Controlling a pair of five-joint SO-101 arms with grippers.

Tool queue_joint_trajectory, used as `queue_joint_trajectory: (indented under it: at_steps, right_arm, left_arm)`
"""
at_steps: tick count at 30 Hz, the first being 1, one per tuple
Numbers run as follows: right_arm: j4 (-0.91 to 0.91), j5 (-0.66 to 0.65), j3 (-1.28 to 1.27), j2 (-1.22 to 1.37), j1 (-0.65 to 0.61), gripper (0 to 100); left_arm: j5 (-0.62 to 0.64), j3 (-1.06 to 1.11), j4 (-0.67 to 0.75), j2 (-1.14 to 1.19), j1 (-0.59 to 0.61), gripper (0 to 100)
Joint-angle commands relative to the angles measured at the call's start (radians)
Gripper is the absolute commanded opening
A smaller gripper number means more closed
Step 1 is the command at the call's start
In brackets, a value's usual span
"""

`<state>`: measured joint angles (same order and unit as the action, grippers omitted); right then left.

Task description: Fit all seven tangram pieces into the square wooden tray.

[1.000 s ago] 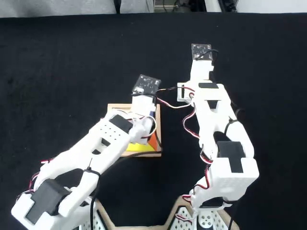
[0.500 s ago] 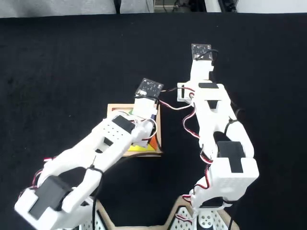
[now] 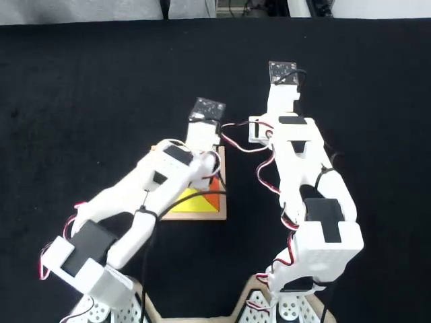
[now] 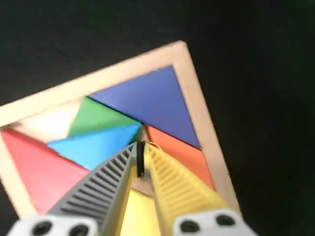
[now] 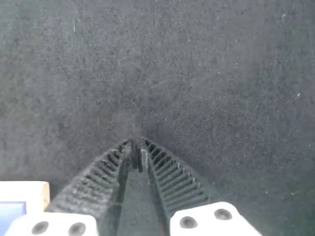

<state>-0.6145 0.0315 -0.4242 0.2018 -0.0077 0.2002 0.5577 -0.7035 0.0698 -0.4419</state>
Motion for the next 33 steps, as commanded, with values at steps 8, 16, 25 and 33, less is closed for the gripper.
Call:
queue_joint_trajectory:
  at_steps: [8,16,25,33]
  right_arm:
    - [0.018,0.005,0.059,-0.01,0.014,1.1]
    - [0.018,0.005,0.059,-0.01,0.014,1.1]
    - [0.018,0.005,0.059,-0.015,0.014,1.1]
    - [0.018,0.005,0.059,-0.013,0.014,1.1]
  left_arm:
    - [0.011,-0.048,0.018,-0.012,0.061,3]
    - [0.006,-0.051,0.017,-0.012,0.111,3]
    - [-0.046,-0.14,-0.241,-0.066,0.105,3]
    - [-0.055,0.012,-0.14,-0.209,0.226,3]
